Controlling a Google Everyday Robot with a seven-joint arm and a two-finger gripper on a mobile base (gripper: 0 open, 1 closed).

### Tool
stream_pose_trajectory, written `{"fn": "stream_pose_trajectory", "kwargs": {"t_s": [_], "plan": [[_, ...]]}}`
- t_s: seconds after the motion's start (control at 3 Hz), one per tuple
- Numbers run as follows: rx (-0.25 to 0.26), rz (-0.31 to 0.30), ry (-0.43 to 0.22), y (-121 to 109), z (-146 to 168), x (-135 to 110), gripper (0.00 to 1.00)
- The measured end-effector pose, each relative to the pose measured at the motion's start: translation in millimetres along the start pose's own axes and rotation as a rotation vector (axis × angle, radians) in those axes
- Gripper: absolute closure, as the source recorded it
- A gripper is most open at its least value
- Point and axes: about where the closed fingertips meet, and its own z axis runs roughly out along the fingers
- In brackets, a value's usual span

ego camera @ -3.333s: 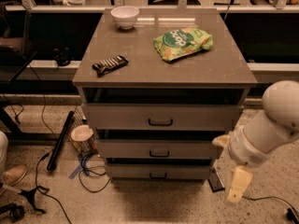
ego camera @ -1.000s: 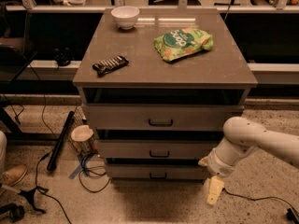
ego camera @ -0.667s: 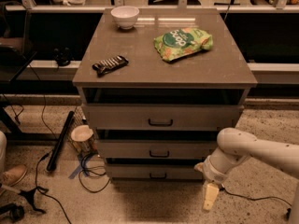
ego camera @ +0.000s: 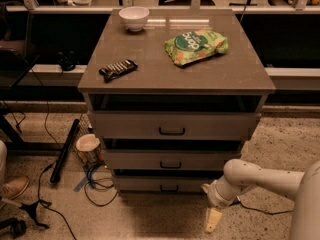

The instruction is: Open bottom drawer

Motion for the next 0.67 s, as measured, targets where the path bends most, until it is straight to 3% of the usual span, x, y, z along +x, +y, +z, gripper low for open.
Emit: {"fn": "stream_pose_trajectory", "kwargs": {"t_s": [0.33,0.67], "plan": [[0.000,0.000,0.000,0.0,0.0,0.0,0.00],[0.049,-0.012,-0.058,-19.4,15.6,7.8,0.00]]}}
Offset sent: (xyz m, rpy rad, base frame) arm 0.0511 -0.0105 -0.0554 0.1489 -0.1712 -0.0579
